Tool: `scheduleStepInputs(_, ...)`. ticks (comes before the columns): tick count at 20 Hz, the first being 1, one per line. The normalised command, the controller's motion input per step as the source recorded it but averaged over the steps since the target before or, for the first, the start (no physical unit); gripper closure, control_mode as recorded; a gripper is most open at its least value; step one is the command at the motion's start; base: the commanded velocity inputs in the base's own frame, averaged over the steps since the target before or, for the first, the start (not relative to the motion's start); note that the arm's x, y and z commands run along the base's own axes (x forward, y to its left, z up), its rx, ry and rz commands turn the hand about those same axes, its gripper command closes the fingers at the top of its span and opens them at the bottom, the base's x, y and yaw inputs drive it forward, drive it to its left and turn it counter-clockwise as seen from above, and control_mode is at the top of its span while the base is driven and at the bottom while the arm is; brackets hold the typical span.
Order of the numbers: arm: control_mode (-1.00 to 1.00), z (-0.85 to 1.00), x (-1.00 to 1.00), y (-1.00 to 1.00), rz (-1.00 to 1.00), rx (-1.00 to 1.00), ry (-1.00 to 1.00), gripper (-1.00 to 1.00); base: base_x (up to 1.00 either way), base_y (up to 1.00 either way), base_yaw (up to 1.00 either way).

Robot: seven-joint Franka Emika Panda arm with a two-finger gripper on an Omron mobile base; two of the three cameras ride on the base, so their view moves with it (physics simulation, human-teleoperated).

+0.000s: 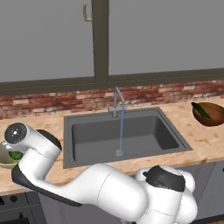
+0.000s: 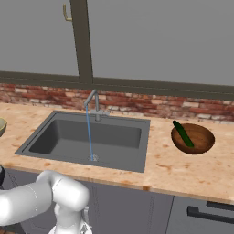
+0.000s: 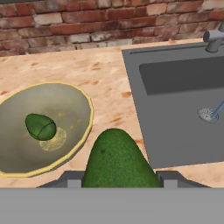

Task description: Pick the avocados from the sink and place them in one bowl. Place the cucumber in the other bowl. Then turn off the sink faucet.

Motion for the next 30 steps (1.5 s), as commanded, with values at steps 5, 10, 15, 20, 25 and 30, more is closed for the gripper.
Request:
scheduleStepInputs(5, -1.00, -0.17, 0.16, 0.27, 0.00, 0.00, 0.05, 1.00, 0.00, 0.00, 0.00)
scheduleStepInputs(10, -1.00, -0.21, 0.21, 0.13, 0.00, 0.00, 0.01, 1.00, 0.00, 0.00, 0.00)
scheduleStepInputs(15, -1.00, -0.28, 0.25, 0.03, 0.00, 0.00, 0.02, 1.00, 0.00, 0.00, 0.00)
scheduleStepInputs(20, -1.00, -0.22, 0.21, 0.01, 0.00, 0.00, 0.02, 1.00, 0.00, 0.00, 0.00)
scheduleStepInputs(25, -1.00, -0.15, 0.23, 0.12, 0.00, 0.00, 0.03, 1.00, 0.00, 0.00, 0.00)
scheduleStepInputs(30, -1.00, -0.11, 0.25, 0.13, 0.00, 0.00, 0.03, 1.00, 0.00, 0.00, 0.00)
